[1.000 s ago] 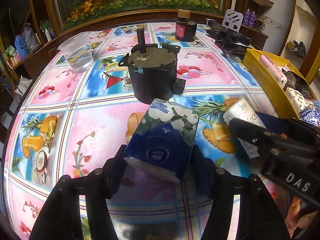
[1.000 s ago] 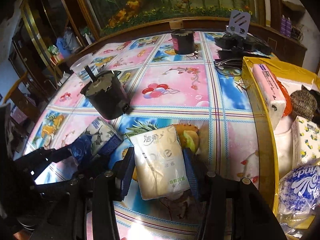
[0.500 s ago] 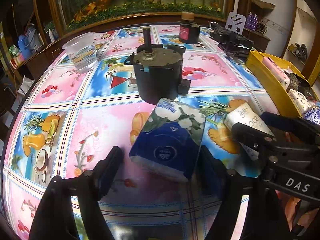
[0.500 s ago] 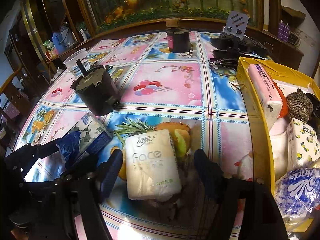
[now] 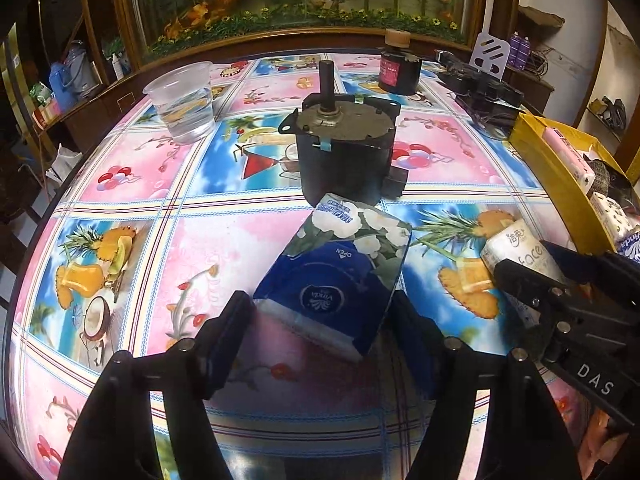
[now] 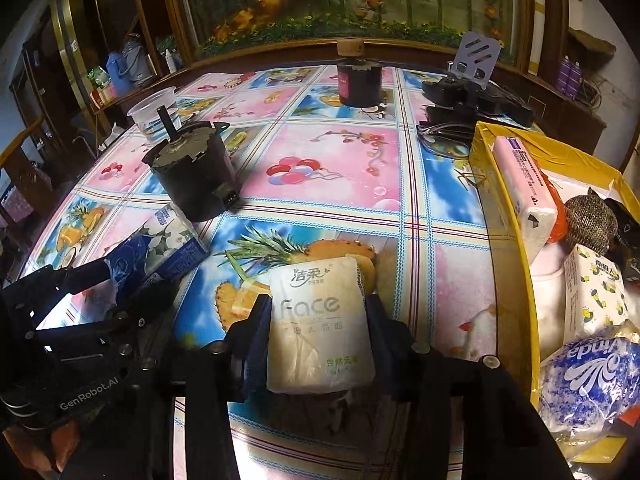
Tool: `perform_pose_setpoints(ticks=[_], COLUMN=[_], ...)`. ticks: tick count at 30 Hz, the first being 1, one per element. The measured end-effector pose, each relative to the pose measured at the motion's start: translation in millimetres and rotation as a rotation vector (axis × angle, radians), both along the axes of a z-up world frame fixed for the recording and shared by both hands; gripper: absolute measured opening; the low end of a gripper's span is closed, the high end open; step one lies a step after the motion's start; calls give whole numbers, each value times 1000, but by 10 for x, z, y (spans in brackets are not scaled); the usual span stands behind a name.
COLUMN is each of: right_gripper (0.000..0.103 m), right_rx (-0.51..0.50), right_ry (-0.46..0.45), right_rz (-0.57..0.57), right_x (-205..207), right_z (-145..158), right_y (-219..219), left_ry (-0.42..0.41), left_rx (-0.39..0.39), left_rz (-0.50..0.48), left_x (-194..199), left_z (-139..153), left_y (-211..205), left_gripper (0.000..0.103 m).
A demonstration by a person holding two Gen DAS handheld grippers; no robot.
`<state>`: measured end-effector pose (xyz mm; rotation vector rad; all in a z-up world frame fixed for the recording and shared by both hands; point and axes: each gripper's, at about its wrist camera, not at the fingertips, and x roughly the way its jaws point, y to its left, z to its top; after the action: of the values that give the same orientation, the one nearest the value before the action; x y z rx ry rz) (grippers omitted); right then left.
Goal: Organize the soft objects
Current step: 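Lift the blue Vinda pack with the left tool while the right tool holds the Face pack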
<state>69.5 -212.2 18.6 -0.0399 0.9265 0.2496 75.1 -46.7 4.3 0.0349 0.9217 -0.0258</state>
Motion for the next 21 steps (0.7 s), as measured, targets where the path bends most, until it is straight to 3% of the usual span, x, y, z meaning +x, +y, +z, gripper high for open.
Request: perform_pose_setpoints(ticks=[19, 20, 21], right_gripper=[54, 54, 54], right_rx=[-69, -71, -66], right_ry=[-8, -9, -10], right_rz=[19, 18, 16], right_x=[-7, -10, -11], right_z=[-16, -14, -11], right_y=[98, 100, 92], left_ry=[13, 10, 11], left_rx=[-14, -11, -13], left_rz=[19, 16, 9], left_x=[9, 3, 6], left_z=[-18, -22, -18], left_y=[29, 26, 29], left_gripper=[75, 75, 67])
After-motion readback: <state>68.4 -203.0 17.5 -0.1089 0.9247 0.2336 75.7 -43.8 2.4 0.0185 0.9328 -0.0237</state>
